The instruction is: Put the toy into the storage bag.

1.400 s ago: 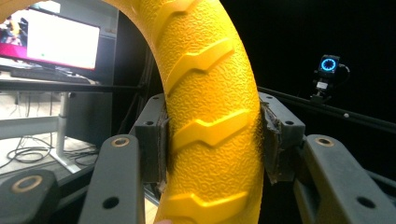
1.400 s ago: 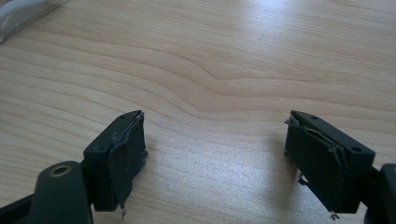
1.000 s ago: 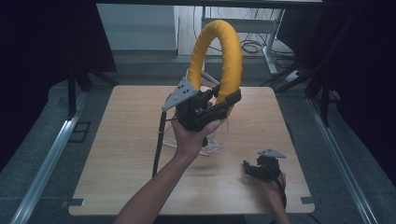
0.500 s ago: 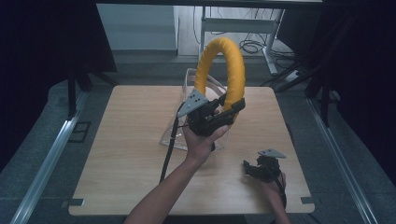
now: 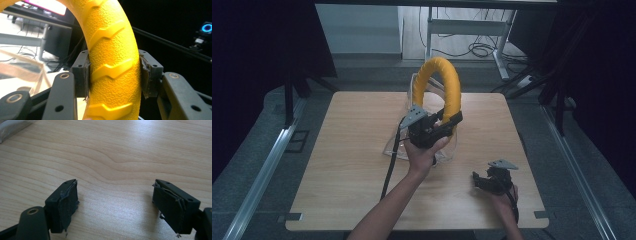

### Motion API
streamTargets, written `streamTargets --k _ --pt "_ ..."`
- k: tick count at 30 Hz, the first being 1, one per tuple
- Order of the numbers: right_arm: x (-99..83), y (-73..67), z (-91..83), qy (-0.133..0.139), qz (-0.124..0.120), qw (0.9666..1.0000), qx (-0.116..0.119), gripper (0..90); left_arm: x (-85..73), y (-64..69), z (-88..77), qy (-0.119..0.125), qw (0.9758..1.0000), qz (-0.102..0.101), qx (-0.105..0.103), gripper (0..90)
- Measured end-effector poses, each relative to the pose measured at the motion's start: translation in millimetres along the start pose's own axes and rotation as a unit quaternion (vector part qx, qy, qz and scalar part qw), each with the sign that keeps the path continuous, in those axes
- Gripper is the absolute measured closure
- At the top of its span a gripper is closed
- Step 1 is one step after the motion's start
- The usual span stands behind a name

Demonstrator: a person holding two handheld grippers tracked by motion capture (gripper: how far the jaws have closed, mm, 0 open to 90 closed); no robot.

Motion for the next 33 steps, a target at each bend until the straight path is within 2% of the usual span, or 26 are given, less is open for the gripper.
streamTargets --k 1,3,7,8,9,10,12,14,29,33 --pt "0.0 0.0 0.0 0.0 0.0 1.0 0.0 20.9 -4.3 -6.9 1.5 -0.003 0.9999 -0.008 0.008 50.8" --pt "0.0 -0.1 0.1 0.0 0.0 1.0 0.0 20.9 -6.7 -10.1 2.3 -0.006 0.9998 -0.012 0.011 50.8" --pt "-0.1 -0.1 -0.1 -0.001 0.0 1.0 0.0 20.9 -19.0 -28.1 7.0 -0.019 0.9989 -0.034 0.028 50.8" --pt "-0.1 -0.2 -0.1 -0.001 0.0 1.0 0.0 20.9 -19.0 -28.1 7.0 -0.019 0.9989 -0.034 0.028 50.8" --pt "-0.1 -0.2 -0.1 -0.001 0.001 1.0 0.0 20.9 -25.6 -36.4 9.8 -0.029 0.998 -0.043 0.036 50.8" --pt "-0.1 -0.2 -0.1 -0.001 0.001 1.0 0.0 20.9 -25.6 -36.4 9.8 -0.029 0.998 -0.043 0.036 50.8" --pt "-0.1 -0.3 -0.2 -0.001 0.001 1.0 0.0 20.9 -36.9 -50.1 13.5 -0.038 0.9959 -0.068 0.047 50.8" --pt "0.0 -0.3 -0.1 -0.001 0.001 1.0 0.0 21.0 -42.1 -55.6 13.8 -0.036 0.9955 -0.074 0.045 50.7" --pt "-0.1 -0.3 -0.2 -0.001 0.001 1.0 0.0 20.9 -45.2 -54.5 12.7 -0.034 0.9956 -0.075 0.045 50.2" --pt "-0.1 -0.2 -0.2 -0.001 0.001 1.0 0.0 20.9 -45.9 -53.8 13.1 -0.035 0.9957 -0.067 0.053 48.5"
Point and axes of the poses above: each handheld gripper's, and its own axes: z roughly forward along the jaws, x roughly out of its top, y roughly to its right, the point moved 7 cm from there along z, roughly forward along the jaws, and after that the axes turned 12 degrees about x, right-handed, at the moved point
